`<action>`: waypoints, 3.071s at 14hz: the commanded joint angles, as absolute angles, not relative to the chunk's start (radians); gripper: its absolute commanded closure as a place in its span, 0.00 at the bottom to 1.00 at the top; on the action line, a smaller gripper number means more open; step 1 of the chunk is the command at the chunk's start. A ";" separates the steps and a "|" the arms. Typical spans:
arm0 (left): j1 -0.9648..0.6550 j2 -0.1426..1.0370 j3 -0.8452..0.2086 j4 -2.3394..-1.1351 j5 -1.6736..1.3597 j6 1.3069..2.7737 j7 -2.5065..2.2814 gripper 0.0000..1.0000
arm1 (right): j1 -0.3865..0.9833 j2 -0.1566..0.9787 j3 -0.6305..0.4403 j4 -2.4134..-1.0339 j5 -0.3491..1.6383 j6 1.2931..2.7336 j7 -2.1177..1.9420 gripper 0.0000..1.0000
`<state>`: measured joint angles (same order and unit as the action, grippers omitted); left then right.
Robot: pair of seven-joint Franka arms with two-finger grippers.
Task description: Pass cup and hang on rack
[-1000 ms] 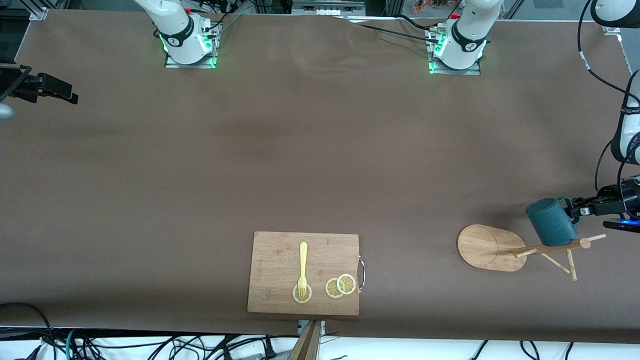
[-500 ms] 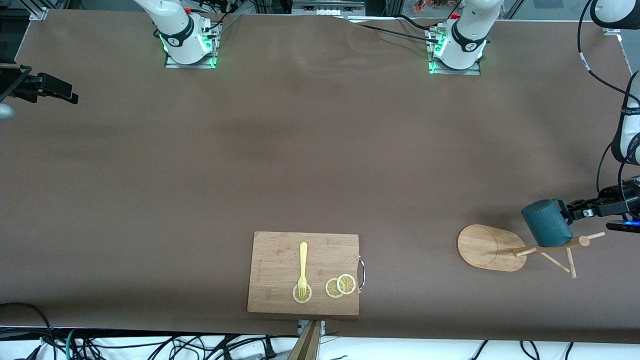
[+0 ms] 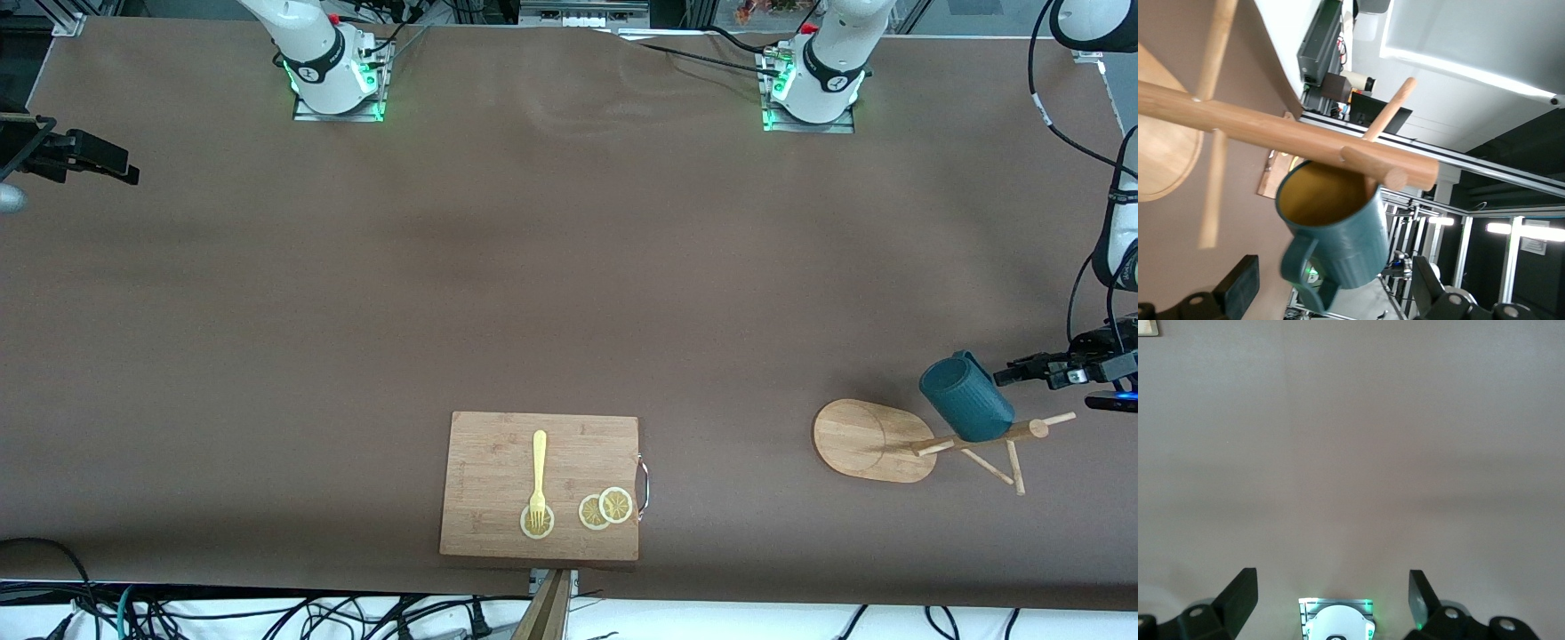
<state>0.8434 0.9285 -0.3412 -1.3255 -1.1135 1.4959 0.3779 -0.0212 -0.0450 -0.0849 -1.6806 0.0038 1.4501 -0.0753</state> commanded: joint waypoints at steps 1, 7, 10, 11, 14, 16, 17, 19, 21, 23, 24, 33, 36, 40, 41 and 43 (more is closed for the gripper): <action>0.862 0.934 -0.345 -1.292 -1.031 1.464 0.400 0.00 | -0.018 -0.049 -0.084 -1.669 0.015 1.434 -0.067 0.00; 0.888 0.870 -0.359 -1.212 -0.830 1.385 0.509 0.00 | -0.018 -0.049 -0.084 -1.667 0.015 1.434 -0.067 0.00; 0.890 0.800 -0.360 -1.166 -0.730 1.310 0.508 0.00 | -0.018 -0.049 -0.084 -1.667 0.015 1.434 -0.067 0.00; 0.891 0.760 -0.359 -1.166 -0.694 1.292 0.508 0.00 | -0.018 -0.049 -0.084 -1.667 0.015 1.436 -0.067 0.00; 0.890 0.623 -0.359 -1.167 -0.585 1.224 0.512 0.00 | -0.018 -0.049 -0.084 -1.667 0.015 1.437 -0.067 0.00; 0.882 0.560 -0.362 -1.167 -0.534 1.197 0.515 0.00 | -0.018 -0.049 -0.084 -1.667 0.015 1.437 -0.067 0.00; 0.879 0.539 -0.368 -1.167 -0.516 1.192 0.517 0.00 | -0.018 -0.049 -0.084 -1.667 0.015 1.437 -0.067 0.00; 0.858 0.471 -0.394 -1.167 -0.429 1.190 0.517 0.00 | -0.018 -0.049 -0.084 -1.667 0.015 1.436 -0.067 0.00; 0.836 0.411 -0.429 -1.170 -0.335 1.195 0.517 0.00 | -0.018 -0.049 -0.084 -1.667 0.015 1.436 -0.067 0.00; 0.815 0.379 -0.446 -1.170 -0.279 1.198 0.515 0.00 | -0.018 -0.049 -0.084 -1.667 0.015 1.436 -0.067 0.00; 0.793 0.362 -0.446 -1.170 -0.249 1.200 0.514 0.00 | -0.018 -0.049 -0.084 -1.667 0.015 1.436 -0.067 0.00; 0.335 0.137 -0.263 -1.287 -0.014 1.250 0.312 0.00 | -0.018 -0.049 -0.084 -1.667 0.015 1.436 -0.067 0.00; 0.166 0.022 -0.158 -1.449 -0.011 1.360 0.189 0.00 | -0.018 -0.049 -0.084 -1.667 0.015 1.436 -0.067 0.00; -0.015 -0.090 0.018 -1.626 0.014 1.488 0.121 0.00 | -0.018 -0.049 -0.084 -1.667 0.015 1.436 -0.067 0.00; -0.044 -0.116 0.062 -1.670 0.014 1.530 0.123 0.00 | -0.018 -0.049 -0.084 -1.667 0.015 1.436 -0.067 0.00; -0.046 -0.146 0.081 -1.738 0.015 1.604 0.123 0.00 | -0.018 -0.049 -0.084 -1.667 0.015 1.436 -0.067 0.00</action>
